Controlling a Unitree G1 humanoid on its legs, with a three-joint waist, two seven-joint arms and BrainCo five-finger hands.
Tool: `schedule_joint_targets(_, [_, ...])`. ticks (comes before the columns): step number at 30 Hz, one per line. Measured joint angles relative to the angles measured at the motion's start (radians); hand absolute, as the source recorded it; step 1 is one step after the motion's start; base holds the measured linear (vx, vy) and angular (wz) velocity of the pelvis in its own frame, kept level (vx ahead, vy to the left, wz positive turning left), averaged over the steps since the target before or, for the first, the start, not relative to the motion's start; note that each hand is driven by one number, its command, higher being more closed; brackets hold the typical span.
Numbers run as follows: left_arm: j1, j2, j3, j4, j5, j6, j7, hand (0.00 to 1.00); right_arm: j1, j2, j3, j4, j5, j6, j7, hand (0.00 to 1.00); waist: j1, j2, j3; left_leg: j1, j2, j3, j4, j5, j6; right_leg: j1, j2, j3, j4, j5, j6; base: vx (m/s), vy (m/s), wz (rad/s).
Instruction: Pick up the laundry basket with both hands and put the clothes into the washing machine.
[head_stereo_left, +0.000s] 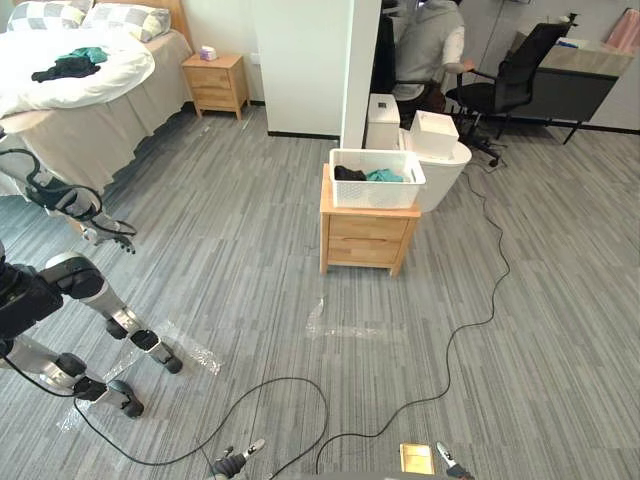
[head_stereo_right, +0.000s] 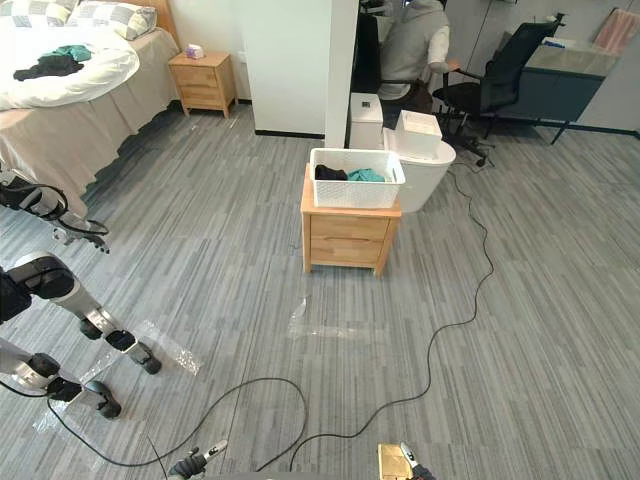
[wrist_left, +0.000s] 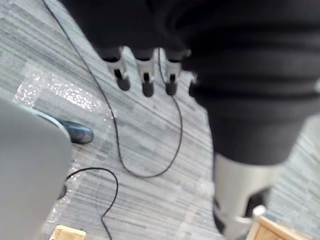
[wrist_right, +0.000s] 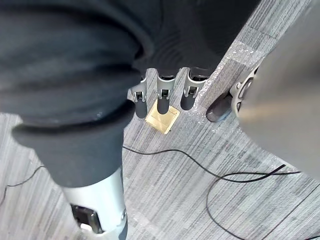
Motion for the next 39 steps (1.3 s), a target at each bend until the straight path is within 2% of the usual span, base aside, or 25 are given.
schedule_joint_targets(7, [-0.020, -0.002, -0.082, -0.003, 0.003, -0.009, -0.001, 0.00, -0.003, -0.022, 0.079, 0.001, -0.018, 0.000, 0.006, 0.00, 0.000, 0.006, 0.028, 0.007, -0.001, -0.001, 0.001, 0.001, -0.001, 0.001, 0.000, -0.001, 0.001, 0.000, 0.000, -0.01, -0.014, 0.00])
schedule_joint_targets(21, [-0.022, -0.003, -0.089, -0.004, 0.014, -0.010, 0.001, 0.00, 0.003, -0.040, 0.175, 0.001, 0.001, -0.002, 0.024, 0.00, -0.001, 0.012, 0.032, 0.007, -0.001, -0.002, 0.000, 0.001, -0.001, 0.000, 0.000, -0.001, 0.002, -0.003, 0.004, 0.00, -0.004, 0.00])
schedule_joint_targets(39, [-0.037, 0.002, -0.117, -0.003, 0.012, -0.011, 0.001, 0.00, 0.003, -0.045, 0.223, -0.005, 0.032, -0.008, 0.038, 0.00, -0.001, 0.008, 0.054, -0.011, -0.001, 0.001, -0.002, 0.001, 0.000, -0.021, -0.001, 0.000, 0.002, -0.003, 0.004, 0.00, 0.000, 0.00])
